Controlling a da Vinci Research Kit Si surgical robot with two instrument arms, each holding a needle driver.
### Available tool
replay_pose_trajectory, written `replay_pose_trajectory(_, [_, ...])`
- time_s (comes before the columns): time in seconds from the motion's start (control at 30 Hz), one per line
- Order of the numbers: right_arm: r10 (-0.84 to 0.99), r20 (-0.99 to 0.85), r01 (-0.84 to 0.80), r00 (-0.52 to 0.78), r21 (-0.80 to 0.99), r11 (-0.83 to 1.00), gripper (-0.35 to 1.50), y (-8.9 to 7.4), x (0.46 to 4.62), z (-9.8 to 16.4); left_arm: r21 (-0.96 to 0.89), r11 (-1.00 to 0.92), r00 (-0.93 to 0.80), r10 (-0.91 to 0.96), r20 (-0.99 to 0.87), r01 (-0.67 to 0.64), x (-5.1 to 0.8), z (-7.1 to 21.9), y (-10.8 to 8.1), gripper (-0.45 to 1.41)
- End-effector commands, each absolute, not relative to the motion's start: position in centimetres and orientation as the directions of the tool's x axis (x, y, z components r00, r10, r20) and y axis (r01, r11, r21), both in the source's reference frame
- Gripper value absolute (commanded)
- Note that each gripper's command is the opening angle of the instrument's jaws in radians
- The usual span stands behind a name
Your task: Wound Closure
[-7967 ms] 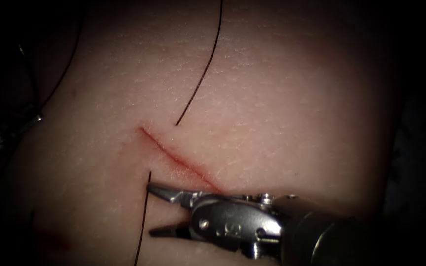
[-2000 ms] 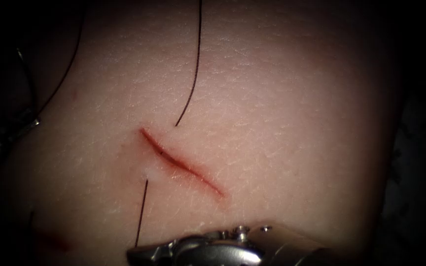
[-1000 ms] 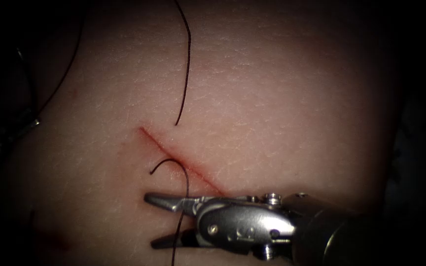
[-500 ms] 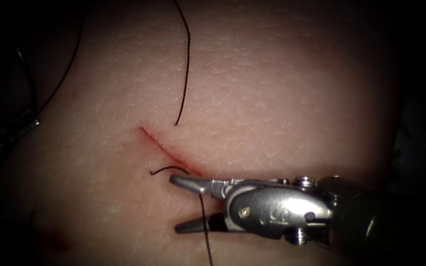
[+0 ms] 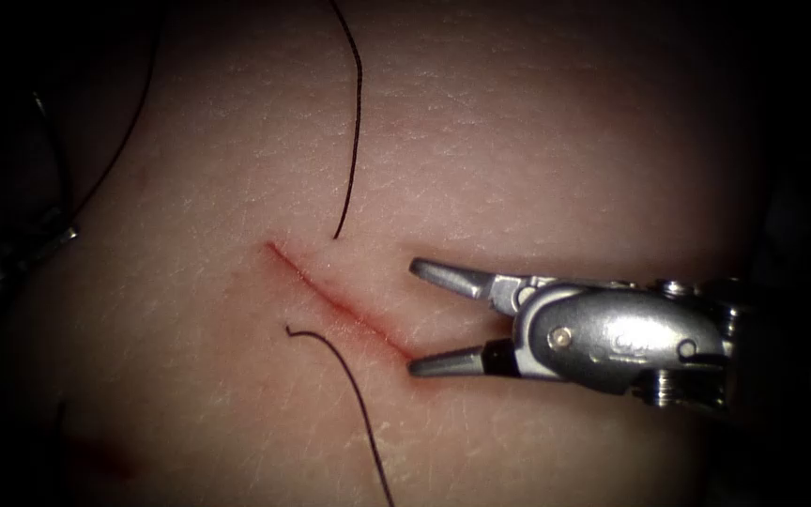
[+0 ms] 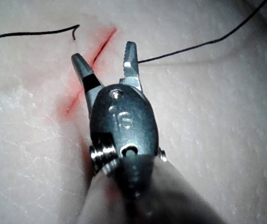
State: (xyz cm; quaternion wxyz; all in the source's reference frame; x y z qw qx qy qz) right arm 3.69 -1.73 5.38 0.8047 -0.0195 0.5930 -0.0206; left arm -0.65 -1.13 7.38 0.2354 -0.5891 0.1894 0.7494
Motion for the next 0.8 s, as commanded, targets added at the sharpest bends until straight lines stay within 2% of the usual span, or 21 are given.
replay_pose_trajectory(0.03, [-0.061,-0.953,0.028,0.295,-0.055,0.998,1.46,-1.83,3.87,5.52,0.003,-0.818,-0.195,0.133,-0.972,-0.575,-0.70,7.46,-1.20,-0.45])
replay_pose_trajectory(0.23, [-0.059,-0.949,0.091,0.310,-0.032,0.995,1.35,-2.07,4.21,5.98,0.001,-0.822,-0.192,0.133,-0.972,-0.569,-0.61,7.44,-1.21,-0.45])
replay_pose_trajectory(0.47, [-0.048,-0.952,0.101,0.303,-0.018,0.995,1.21,-2.13,4.26,5.97,0.000,-0.822,-0.192,0.133,-0.972,-0.570,-0.63,7.44,-1.21,-0.45])
replay_pose_trajectory(0.57, [-0.050,-0.956,0.105,0.290,-0.020,0.994,1.06,-2.16,4.36,5.90,0.001,-0.820,-0.194,0.134,-0.972,-0.572,-0.67,7.44,-1.20,-0.45])
replay_pose_trajectory(0.73, [-0.041,-0.953,0.094,0.300,-0.014,0.995,1.03,-2.20,4.44,6.04,-0.004,-0.819,-0.190,0.137,-0.972,-0.573,-0.66,7.43,-1.22,-0.45])
replay_pose_trajectory(0.8, [-0.023,-0.952,0.090,0.306,0.005,0.996,0.88,-2.22,4.45,6.12,-0.004,-0.820,-0.190,0.137,-0.972,-0.573,-0.65,7.43,-1.22,-0.45])
